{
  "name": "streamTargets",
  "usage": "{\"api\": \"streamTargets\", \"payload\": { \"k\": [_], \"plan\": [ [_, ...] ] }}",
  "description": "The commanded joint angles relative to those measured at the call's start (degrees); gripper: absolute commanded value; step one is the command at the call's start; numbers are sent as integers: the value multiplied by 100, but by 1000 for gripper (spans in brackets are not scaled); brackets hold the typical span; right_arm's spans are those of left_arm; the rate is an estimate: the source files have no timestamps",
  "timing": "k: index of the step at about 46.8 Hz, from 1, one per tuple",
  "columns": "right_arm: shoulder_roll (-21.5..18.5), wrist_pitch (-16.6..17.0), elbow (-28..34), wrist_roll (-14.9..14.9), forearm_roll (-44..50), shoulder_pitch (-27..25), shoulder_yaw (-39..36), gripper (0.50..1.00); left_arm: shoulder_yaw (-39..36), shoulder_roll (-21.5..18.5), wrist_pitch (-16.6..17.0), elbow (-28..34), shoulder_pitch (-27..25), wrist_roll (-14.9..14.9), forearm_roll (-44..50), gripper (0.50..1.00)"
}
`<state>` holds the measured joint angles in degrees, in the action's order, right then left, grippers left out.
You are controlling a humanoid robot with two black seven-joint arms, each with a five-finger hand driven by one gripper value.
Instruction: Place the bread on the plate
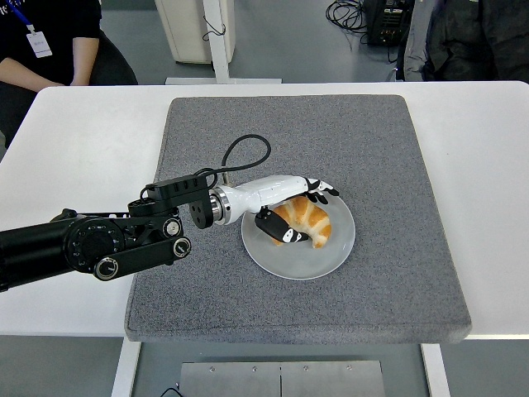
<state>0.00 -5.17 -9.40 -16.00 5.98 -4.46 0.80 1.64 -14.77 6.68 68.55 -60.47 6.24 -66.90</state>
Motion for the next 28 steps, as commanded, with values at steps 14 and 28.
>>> {"api": "streamTargets", "payload": {
  "k": [14,28],
  "plan": [
    [0,-2,0,1,0,6,-1,1000,363,-87,-79,18,-175,-62,510,864],
    [0,-2,0,1,0,-2,8,1000,1180,-439,-650,9,-940,-360,1925,880]
  ]
}}
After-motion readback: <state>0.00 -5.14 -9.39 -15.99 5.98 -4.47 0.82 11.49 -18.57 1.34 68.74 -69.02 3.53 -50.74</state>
